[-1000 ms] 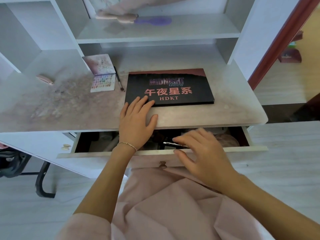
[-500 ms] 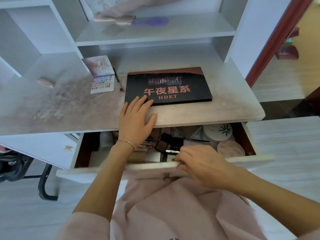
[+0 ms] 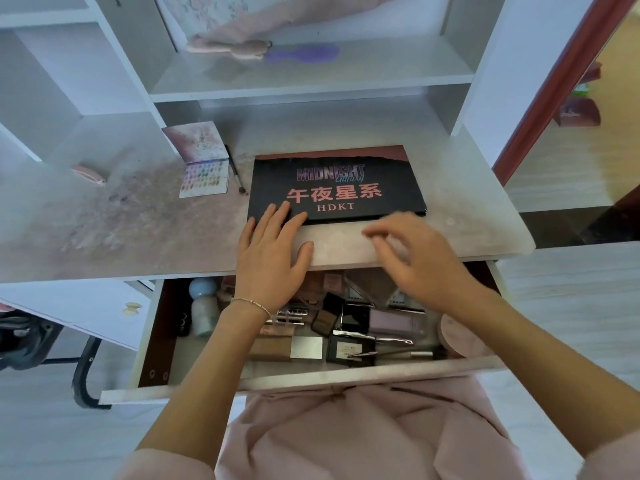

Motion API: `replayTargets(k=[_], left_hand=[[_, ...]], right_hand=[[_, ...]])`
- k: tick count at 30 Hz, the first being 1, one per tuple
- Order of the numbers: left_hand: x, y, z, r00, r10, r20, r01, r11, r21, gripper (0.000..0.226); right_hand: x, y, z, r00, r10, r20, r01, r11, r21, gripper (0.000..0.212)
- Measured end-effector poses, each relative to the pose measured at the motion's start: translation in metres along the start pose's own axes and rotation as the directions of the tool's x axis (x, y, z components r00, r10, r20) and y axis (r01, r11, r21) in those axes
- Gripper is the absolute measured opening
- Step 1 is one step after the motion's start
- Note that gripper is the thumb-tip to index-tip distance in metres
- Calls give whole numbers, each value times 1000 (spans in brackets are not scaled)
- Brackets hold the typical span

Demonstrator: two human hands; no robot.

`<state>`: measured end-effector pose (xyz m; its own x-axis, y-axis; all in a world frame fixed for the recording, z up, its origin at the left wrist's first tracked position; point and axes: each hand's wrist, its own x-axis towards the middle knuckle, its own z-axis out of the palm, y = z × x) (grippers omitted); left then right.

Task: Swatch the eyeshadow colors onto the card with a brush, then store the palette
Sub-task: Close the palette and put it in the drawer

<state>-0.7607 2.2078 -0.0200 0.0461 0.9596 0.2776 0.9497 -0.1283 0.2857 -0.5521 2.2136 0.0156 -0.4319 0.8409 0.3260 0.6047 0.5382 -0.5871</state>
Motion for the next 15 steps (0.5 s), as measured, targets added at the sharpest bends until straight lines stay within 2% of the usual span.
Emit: replayTargets(k=[2,5,7,9,12,14,15], left_hand=[[-1,1,3,1000,-7,4,7,999,47,49],[-1,2,2,1000,-6,8,6,996,88,51],[-5,4,-3,1000,-2,16,1,996,93,52],[-13,7,-11,1000,-5,4,5,996,84,52],[-29,9,-23,985,-21,-170,15,999,-41,38],[-40,6,-30,957,-133,-258,92,982,-164,26],[-44,4,-32,935,-240,-262,175,953,-247,19]], right_hand=[[27,15,3,998,43,-40,-49,984,-169,37],[46,31,17,970,210,119,-137,885,-445,55],[42,33,23,965,212,151,-103,845,-525,57],[30,27,21,970,194,147,-91,849,-521,56],[3,13,12,993,93,72,-47,877,-478,46],[-16,2,6,1000,21,-18,-26,917,-397,40],[-25,-3,4,999,-6,-53,-12,938,-347,37]])
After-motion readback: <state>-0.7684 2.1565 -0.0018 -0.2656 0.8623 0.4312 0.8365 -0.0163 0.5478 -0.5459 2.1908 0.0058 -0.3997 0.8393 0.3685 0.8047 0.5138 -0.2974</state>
